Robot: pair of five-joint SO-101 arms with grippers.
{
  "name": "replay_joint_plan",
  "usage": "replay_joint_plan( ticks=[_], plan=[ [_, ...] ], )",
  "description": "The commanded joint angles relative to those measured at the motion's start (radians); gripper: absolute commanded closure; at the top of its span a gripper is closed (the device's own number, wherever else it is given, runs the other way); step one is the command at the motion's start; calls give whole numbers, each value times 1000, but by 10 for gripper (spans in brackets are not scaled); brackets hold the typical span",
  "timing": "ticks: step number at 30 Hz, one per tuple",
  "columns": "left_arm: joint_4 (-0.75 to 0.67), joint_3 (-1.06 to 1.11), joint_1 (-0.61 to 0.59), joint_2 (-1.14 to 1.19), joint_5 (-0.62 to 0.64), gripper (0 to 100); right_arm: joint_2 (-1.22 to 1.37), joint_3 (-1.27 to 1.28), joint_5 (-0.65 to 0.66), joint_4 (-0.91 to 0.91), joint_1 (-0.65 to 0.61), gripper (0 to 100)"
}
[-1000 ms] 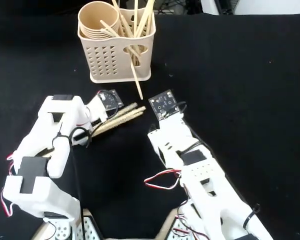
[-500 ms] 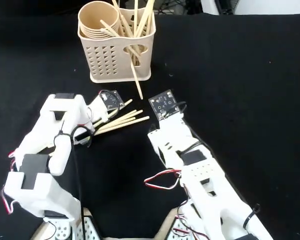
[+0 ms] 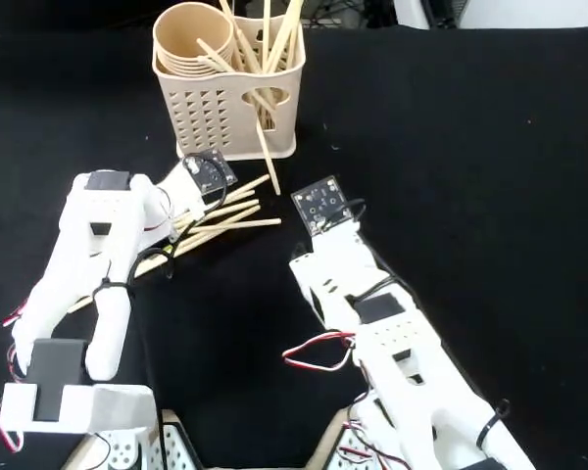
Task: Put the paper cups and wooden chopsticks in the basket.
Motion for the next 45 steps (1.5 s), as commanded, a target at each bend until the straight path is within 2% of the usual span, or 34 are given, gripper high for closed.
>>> replay_joint_plan(
  ticks=[1, 4, 9, 17, 33, 45],
  plan=[
    [3, -1, -12, -43, 18, 969, -22, -5, -8, -14, -12, 835],
    [3, 1, -28, -44, 64, 969, -22, -5, -8, -14, -12, 835],
    [2, 28, -61, -61, 63, 969, -22, -5, -8, -14, -12, 835],
    [-87, 91, -93, -249, 61, 968, -21, -5, -8, -14, -12, 835],
    [-86, 257, -71, -620, 61, 968, -21, -5, -8, -14, -12, 835],
    [-92, 346, -67, -628, 58, 968, -21, -4, -8, -14, -12, 835]
  ],
)
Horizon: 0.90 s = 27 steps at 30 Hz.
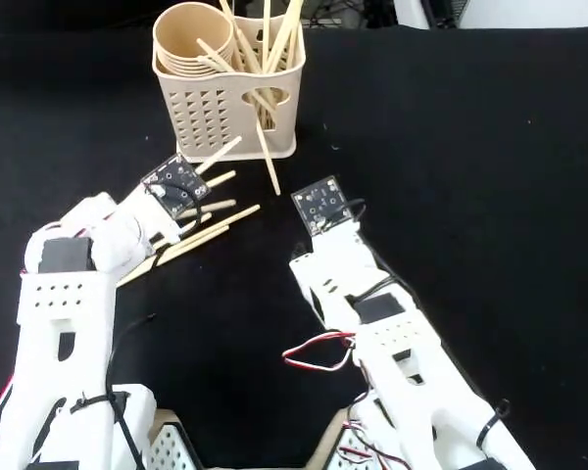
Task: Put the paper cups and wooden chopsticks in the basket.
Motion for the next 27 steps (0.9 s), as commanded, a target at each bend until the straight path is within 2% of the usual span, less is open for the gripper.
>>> replay_joint_plan(
  ticks=[1, 4, 7, 10, 22, 27],
  plan=[
    [-15, 24, 4, -14, -8, 968, -21, -4, -8, -14, -12, 835],
    [-21, 68, -30, 11, -54, 968, -19, -4, -8, -14, -12, 835],
    [-118, 102, -65, 61, -63, 968, -19, -4, -8, -14, -14, 835],
    [-155, 97, -77, 150, -64, 968, -19, -4, -8, -14, -14, 835],
    [-152, -108, -93, 517, -66, 963, -19, -4, -8, -14, -14, 835],
    [-153, -174, -107, 621, -60, 877, -19, -4, -8, -14, -14, 835]
  ],
)
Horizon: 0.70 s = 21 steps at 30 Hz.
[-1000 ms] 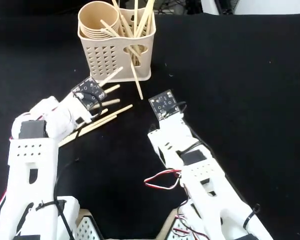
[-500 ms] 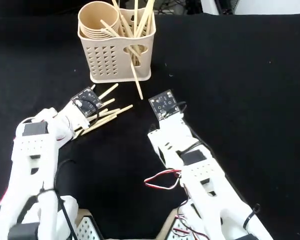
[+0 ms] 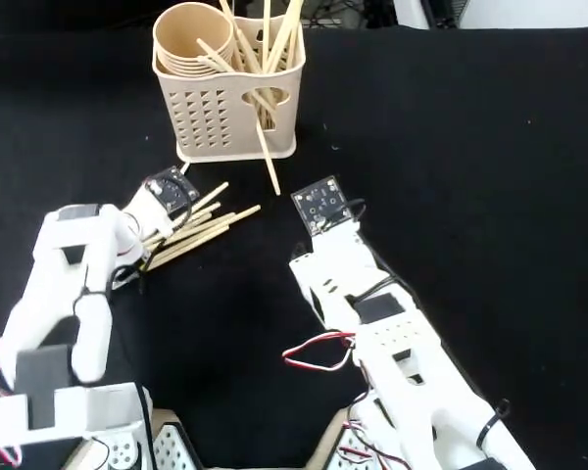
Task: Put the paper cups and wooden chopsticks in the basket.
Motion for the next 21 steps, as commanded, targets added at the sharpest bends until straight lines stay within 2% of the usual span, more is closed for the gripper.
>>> replay_joint_plan(
  ticks=[1, 21],
  plan=[
    [-11, -77, -12, 40, -5, 863, -19, -4, -8, -14, -14, 835],
    [-17, -220, 24, 103, -8, 848, -19, -4, -8, -14, -14, 835]
  ],
)
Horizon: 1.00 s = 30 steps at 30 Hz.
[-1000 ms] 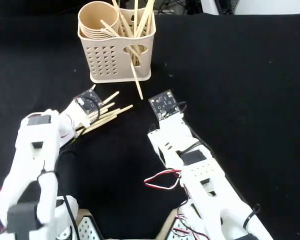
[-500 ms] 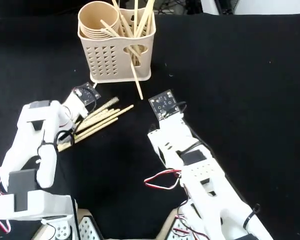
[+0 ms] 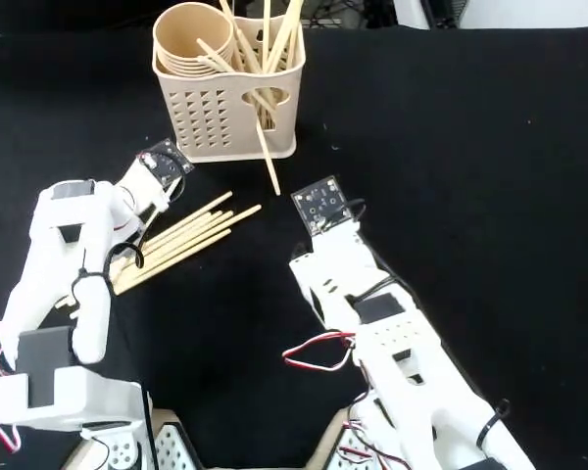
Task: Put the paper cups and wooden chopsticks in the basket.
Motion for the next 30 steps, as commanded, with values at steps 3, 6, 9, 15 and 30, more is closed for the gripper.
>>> replay_joint_plan(
  ticks=[3, 6, 9, 15, 30],
  plan=[
    [-25, -94, 12, 95, -8, 848, -19, -4, -8, -14, -14, 835],
    [5, -133, 10, 160, -8, 848, -19, -4, -8, -14, -14, 835],
    [43, -177, 12, 210, -9, 848, -19, -4, -8, -14, -14, 835],
    [51, -225, 4, 272, -66, 851, -19, -4, -8, -14, -14, 835],
    [221, -384, 10, 423, -155, 956, -21, -4, -8, -14, -14, 835]
  ],
)
